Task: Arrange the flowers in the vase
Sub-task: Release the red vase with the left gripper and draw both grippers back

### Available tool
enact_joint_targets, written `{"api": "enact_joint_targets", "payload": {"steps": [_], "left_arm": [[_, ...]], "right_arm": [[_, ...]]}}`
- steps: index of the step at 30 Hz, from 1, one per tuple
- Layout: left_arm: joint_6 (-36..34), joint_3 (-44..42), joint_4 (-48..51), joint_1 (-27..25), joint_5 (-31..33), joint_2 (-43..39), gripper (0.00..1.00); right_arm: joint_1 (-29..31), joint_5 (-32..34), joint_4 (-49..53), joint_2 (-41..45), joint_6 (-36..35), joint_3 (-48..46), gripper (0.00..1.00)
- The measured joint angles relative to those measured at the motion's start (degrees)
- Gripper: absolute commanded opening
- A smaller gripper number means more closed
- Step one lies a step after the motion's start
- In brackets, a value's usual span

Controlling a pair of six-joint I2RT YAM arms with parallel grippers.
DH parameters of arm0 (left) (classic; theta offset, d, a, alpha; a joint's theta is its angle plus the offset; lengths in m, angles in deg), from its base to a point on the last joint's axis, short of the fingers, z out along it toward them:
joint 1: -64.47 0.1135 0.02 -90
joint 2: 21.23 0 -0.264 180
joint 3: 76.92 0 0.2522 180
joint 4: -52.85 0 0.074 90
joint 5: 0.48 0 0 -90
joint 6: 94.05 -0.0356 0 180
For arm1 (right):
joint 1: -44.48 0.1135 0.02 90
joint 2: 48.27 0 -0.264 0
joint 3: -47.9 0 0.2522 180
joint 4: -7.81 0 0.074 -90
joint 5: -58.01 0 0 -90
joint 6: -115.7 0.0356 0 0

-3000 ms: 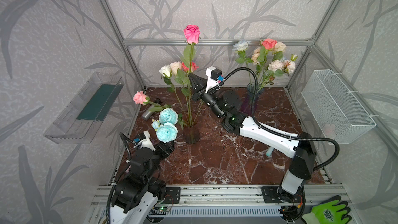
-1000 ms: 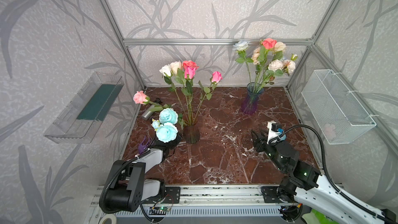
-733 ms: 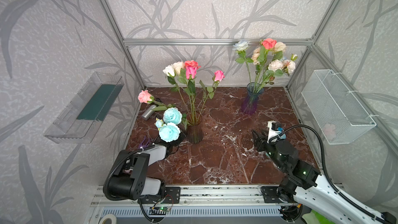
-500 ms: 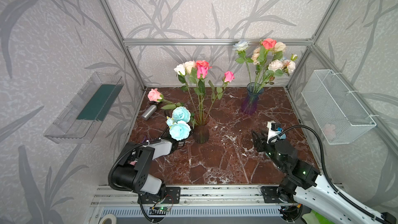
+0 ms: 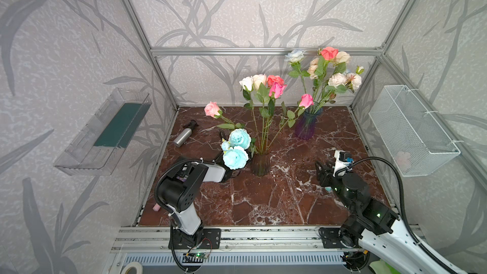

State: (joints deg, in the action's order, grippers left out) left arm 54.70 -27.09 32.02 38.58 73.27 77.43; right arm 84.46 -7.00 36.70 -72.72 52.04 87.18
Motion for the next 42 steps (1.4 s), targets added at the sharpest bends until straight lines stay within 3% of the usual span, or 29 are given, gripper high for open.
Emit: {"api": "enact_joint_targets", "payload": {"steps": [3, 6, 7, 8, 10, 12, 14, 19, 22, 26, 34, 38, 42], "left_arm": [[-1.2, -0.5, 2.6, 0.2, 1.9, -2.8, 0.00], [-2.8, -3.1, 6.2, 1.0, 5.6, -10.6, 0.05], [-3.3, -4.1, 7.5, 1.5, 7.0, -13.8, 0.07], [-4.1, -5.3, 9.5, 2.2, 8.8, -17.9, 0.12], [-5.5, -6.7, 14.2, 3.3, 12.3, -25.7, 0.29], [-7.5, -7.0, 19.4, 4.1, 16.2, -33.0, 0.53], [-9.5, -7.0, 24.6, 4.5, 20.2, -40.1, 0.98], [-16.1, -5.7, 37.8, 4.5, 30.7, -54.1, 0.99], [-19.0, -3.0, 44.2, 4.5, 37.9, -56.3, 0.99], [-21.9, -2.8, 44.9, 4.5, 45.8, -56.7, 0.99], [-43.5, -25.7, 11.5, 4.8, 52.3, -59.3, 0.99], [-53.2, -26.7, 2.1, 7.6, 53.1, -51.5, 0.99], [-57.9, -26.1, -9.4, 12.5, 51.7, -38.2, 0.99]], "right_arm": [[-0.8, -0.2, 0.7, -0.6, 0.0, 0.3, 0.66], [-1.4, 0.0, 3.3, -2.4, 0.9, 2.6, 0.77], [-1.5, -0.1, 3.8, -3.1, 1.1, 3.6, 0.84], [-1.6, -0.3, 4.1, -3.8, 1.1, 4.8, 1.00], [-1.6, -0.6, 4.2, -5.0, 0.7, 7.3, 0.99], [-1.6, -0.6, 3.7, -5.8, -0.1, 8.9, 0.99], [-1.6, -0.6, 3.0, -6.7, -1.6, 10.1, 0.99], [-1.6, 0.1, -0.7, -10.1, -2.8, 10.9, 0.99], [-1.6, 1.1, -8.8, -10.9, -4.6, 6.4, 0.99], [-1.6, 0.3, -23.9, -11.2, -13.2, -4.3, 0.99], [-4.6, -2.7, -32.1, -16.4, -25.8, -5.0, 0.99], [-10.5, -6.2, -36.8, -21.0, -29.5, -5.0, 0.99], [-15.8, -9.2, -41.7, -27.4, -32.3, -5.1, 0.99]]}}
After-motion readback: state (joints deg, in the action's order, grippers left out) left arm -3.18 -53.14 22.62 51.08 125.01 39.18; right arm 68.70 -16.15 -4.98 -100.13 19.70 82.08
